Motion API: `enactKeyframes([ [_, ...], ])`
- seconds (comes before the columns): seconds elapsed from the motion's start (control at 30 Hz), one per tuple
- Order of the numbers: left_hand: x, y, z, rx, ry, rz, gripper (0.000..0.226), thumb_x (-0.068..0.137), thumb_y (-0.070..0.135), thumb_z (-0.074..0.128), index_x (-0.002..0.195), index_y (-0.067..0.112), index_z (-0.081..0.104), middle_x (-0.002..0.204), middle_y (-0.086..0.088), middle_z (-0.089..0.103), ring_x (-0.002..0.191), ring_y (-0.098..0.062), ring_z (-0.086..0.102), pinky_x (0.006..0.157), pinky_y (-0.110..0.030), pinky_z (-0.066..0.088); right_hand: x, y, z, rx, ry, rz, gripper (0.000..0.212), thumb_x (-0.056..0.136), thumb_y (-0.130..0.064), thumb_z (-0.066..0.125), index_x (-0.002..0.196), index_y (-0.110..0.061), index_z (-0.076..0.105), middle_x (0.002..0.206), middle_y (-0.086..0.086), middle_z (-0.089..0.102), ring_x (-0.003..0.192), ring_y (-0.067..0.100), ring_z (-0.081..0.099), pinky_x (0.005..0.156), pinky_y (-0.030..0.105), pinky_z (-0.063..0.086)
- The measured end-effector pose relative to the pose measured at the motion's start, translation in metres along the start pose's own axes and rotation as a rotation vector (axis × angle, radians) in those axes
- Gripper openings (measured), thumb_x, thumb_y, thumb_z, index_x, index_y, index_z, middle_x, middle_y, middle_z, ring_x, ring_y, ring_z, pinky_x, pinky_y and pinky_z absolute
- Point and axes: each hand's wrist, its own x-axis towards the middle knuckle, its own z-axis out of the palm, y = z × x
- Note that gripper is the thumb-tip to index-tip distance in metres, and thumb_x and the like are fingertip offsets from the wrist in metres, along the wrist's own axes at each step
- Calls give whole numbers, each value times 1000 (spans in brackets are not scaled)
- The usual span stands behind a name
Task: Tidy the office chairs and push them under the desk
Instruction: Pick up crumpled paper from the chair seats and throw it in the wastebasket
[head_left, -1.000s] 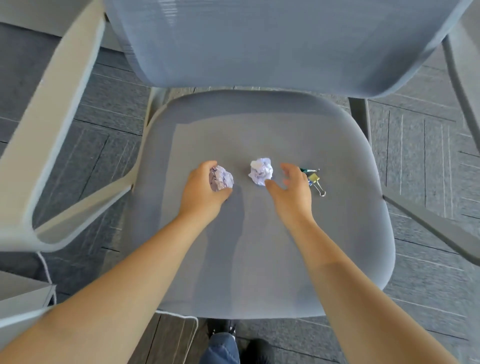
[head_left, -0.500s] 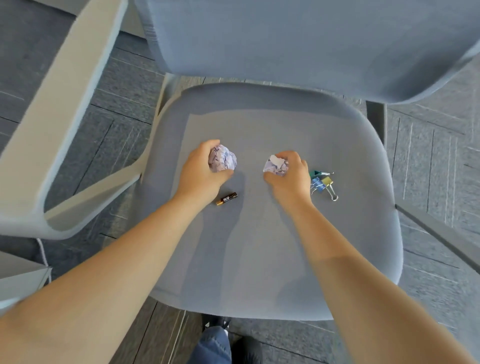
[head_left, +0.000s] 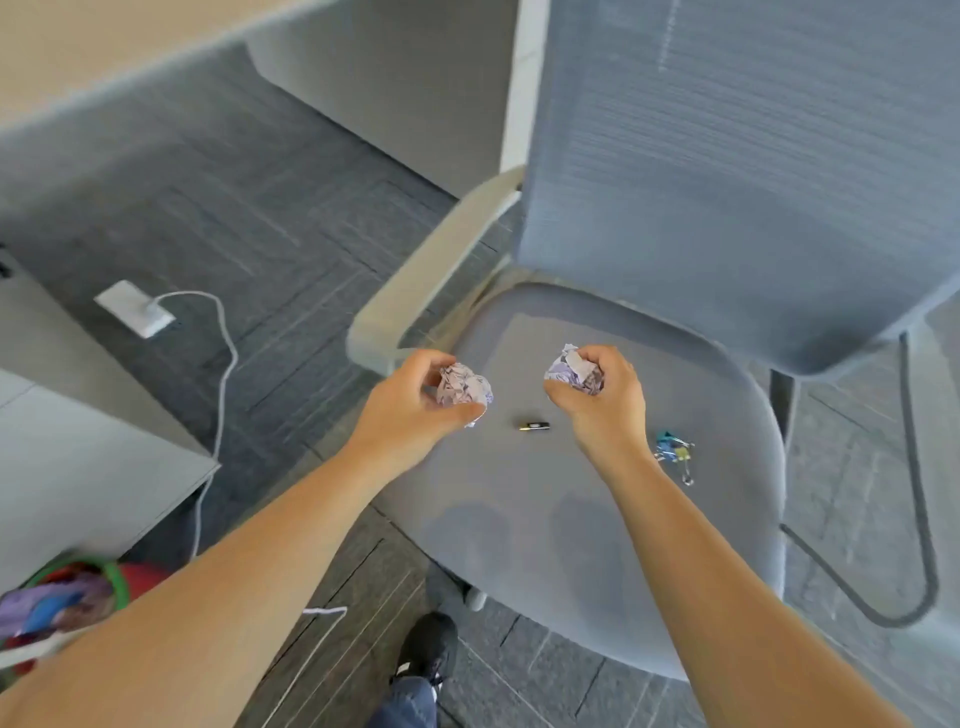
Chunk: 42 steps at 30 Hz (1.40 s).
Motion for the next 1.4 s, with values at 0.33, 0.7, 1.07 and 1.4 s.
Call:
enactKeyframes([
  [0.33,-153,-76,-138,-142,427,-205,33,72,18,73,85,36,48,83,22,56,78,-6,59,69,-18,44,-113,-67,129,-55,-393,-212,25,75,-9,66,90,-21,51,97,2,57,74,10,52,58,6,38],
  [0.7,-278,-227,-266,-280,847,-484,34,77,10,66,107,20,53,89,6,57,91,-20,55,81,-30,43,-237,-80,331,-149,-789,-215,45,77,-11,68,115,-12,44,91,-8,50,81,11,50,61,9,37],
  [1.07,-281,-429,-276,-395,841,-734,40,72,16,68,109,7,55,108,-3,64,99,-20,59,77,-28,42,-275,37,476,-311,-941,-104,28,77,-9,67,96,-17,49,94,0,54,78,12,51,64,20,40],
  [1.4,-213,-501,-279,-581,938,-814,66,85,26,58,139,6,25,142,-17,42,127,-32,44,104,-45,40,-255,102,537,-355,-971,31,30,77,-10,68,101,-13,50,90,-1,55,82,17,54,71,26,44],
])
